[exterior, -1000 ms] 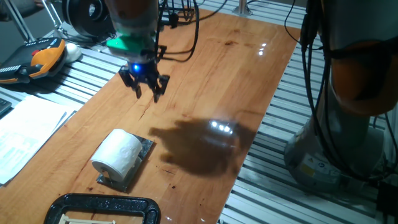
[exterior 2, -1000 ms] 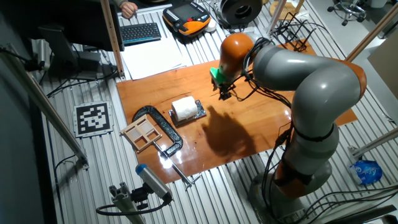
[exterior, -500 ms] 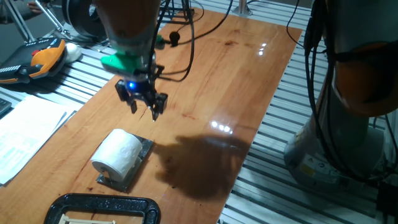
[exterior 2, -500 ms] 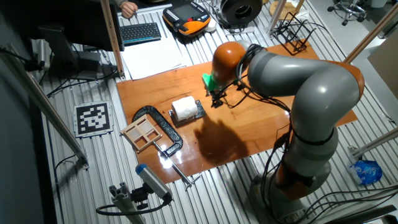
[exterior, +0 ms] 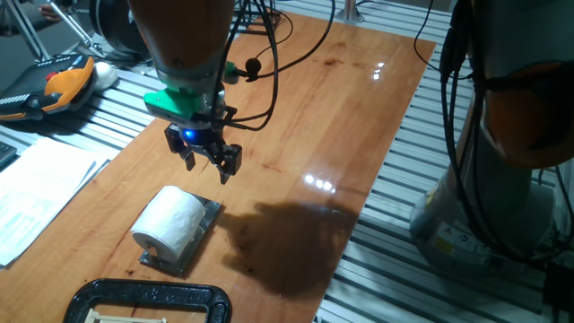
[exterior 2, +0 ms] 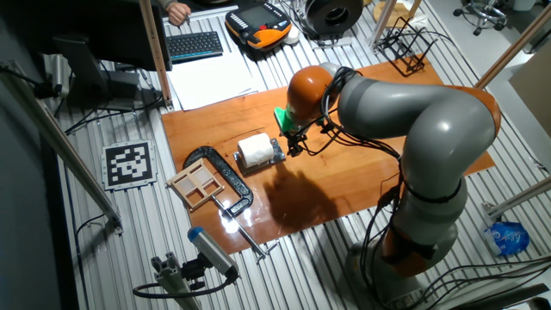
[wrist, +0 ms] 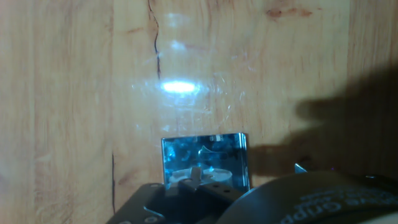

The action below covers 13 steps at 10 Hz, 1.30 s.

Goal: Take the roll of paper down from the shelf

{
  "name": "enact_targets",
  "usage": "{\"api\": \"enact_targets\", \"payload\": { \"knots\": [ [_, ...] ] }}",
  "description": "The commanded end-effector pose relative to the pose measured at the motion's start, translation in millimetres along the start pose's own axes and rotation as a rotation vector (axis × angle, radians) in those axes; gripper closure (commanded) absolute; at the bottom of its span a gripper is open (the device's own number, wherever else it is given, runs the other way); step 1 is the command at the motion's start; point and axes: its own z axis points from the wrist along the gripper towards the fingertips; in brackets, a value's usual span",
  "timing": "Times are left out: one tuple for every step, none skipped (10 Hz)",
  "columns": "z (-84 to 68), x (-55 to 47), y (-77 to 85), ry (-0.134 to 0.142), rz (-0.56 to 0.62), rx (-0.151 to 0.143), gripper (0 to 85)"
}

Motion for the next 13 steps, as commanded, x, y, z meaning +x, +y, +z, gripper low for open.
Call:
{"api": "enact_targets", "payload": {
  "knots": [
    [1.4, 1.0, 0.0, 0.001, 0.005, 0.000, 17.0],
    [2.5, 0.8, 0.5, -0.002, 0.005, 0.002, 17.0],
    [2.6, 0.5, 0.6, -0.008, -0.002, 0.003, 17.0],
    [2.6, 0.5, 0.6, -0.017, -0.013, 0.007, 17.0],
    [2.6, 0.5, 0.6, -0.021, -0.023, 0.008, 17.0],
    [2.6, 0.5, 0.6, -0.037, -0.026, 0.008, 17.0],
    [2.6, 0.5, 0.6, -0.054, -0.038, 0.004, 17.0],
    [2.6, 0.5, 0.6, -0.054, -0.049, 0.003, 17.0],
    [2.6, 0.5, 0.6, -0.044, -0.065, 0.003, 17.0],
    [2.6, 0.5, 0.6, -0.040, -0.086, 0.000, 17.0],
    [2.6, 0.5, 0.6, -0.031, -0.128, -0.014, 17.0],
    [2.6, 0.5, 0.6, -0.024, -0.166, -0.024, 17.0],
    [2.6, 0.5, 0.6, -0.012, -0.201, -0.029, 17.0]
  ]
}}
